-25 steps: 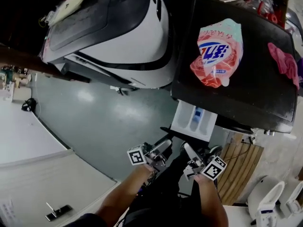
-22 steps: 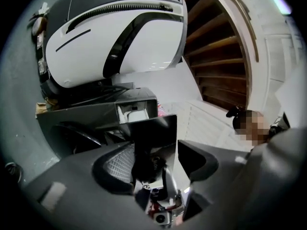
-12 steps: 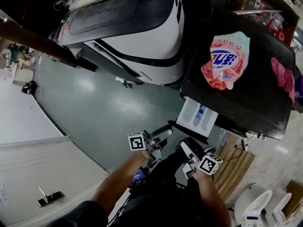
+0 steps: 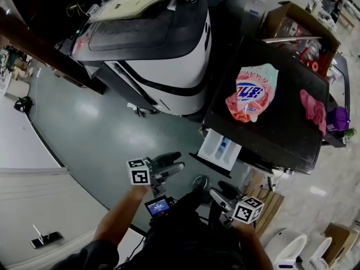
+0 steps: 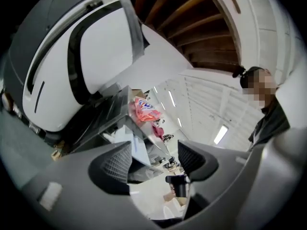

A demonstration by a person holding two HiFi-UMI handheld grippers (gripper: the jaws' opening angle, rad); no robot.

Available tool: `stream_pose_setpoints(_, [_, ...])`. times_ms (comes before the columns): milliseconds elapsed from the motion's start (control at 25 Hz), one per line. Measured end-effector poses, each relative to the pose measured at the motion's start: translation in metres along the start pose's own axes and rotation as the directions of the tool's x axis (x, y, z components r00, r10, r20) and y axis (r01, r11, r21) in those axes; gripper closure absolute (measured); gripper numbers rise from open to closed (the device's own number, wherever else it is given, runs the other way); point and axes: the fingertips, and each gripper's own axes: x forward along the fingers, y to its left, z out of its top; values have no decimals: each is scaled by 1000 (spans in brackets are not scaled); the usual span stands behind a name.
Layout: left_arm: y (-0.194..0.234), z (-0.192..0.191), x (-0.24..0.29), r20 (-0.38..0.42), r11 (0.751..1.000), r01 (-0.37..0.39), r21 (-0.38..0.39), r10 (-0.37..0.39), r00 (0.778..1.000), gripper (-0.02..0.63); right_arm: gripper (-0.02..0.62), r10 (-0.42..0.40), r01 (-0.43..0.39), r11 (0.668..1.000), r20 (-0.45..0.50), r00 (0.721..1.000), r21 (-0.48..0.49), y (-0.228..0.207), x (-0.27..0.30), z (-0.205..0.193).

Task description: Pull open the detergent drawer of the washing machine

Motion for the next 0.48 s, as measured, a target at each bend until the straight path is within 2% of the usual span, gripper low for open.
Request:
stream_pose_setpoints(80, [-17,18,-3,6,997,2,71,-3,1000,276,387,-18,19,997,13,1000,-74,9,-15,15])
stream_pose_setpoints(160, [-38,35,-7,13,990,15,142,-17,1000,276,526,-39,45,988,40,998,-151,22,-27,35])
stream_pose_setpoints(200, [-49,44,-9,18,984,20,178,-24,1000,276,558,-48,58,980,59,997,-191,29,-33,46])
stream_pose_setpoints(320, [-78,69,-9,35,955,3,297,-14,999,276,581,-53,93,940,127,990,-329,63,-50,85])
stream_pose_setpoints(480, [-114,91,-5,32,885,-37,465,25,999,276,580,-50,171,841,242,969,-513,114,-78,137])
